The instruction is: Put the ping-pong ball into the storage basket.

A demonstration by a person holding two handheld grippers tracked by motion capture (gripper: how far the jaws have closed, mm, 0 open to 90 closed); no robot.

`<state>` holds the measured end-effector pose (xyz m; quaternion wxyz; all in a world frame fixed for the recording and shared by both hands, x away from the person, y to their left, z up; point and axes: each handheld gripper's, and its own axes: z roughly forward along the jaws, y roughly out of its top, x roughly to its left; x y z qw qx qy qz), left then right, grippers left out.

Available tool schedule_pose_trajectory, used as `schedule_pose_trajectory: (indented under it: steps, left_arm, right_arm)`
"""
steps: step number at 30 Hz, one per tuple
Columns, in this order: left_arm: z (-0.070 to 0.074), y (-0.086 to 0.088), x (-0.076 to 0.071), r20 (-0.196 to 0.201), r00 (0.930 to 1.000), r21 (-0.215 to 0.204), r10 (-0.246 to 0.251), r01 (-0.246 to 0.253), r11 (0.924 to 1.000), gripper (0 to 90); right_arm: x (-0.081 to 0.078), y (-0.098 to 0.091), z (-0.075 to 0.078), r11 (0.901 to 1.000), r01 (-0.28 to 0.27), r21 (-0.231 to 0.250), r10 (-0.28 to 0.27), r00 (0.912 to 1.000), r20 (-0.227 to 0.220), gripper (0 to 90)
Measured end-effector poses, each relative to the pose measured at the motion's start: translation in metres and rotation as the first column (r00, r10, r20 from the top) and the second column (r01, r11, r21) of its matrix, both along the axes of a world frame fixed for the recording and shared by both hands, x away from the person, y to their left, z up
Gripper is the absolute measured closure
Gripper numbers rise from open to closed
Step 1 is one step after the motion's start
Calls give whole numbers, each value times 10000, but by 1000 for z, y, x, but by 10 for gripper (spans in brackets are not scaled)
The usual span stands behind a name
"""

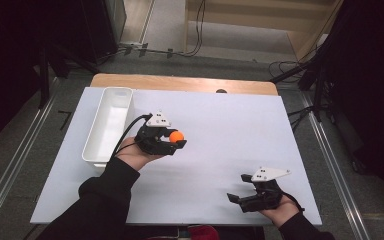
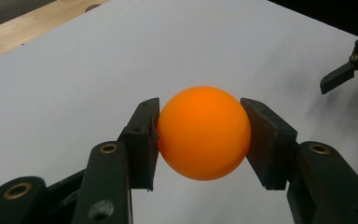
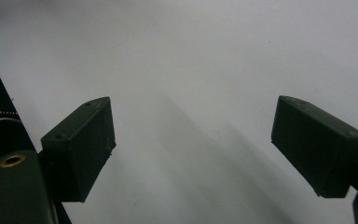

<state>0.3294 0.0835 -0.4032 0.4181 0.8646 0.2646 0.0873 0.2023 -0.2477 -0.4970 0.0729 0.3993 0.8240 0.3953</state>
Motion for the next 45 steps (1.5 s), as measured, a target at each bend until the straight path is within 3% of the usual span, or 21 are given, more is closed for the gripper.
schedule_pose_trajectory:
  steps: [45]
  left_arm:
    - [6,34,17,-87,9944,47,1052,-1052,9944,501]
  right_arm:
    - [0,-1,1,10000,13,53,-13,10000,-48,122]
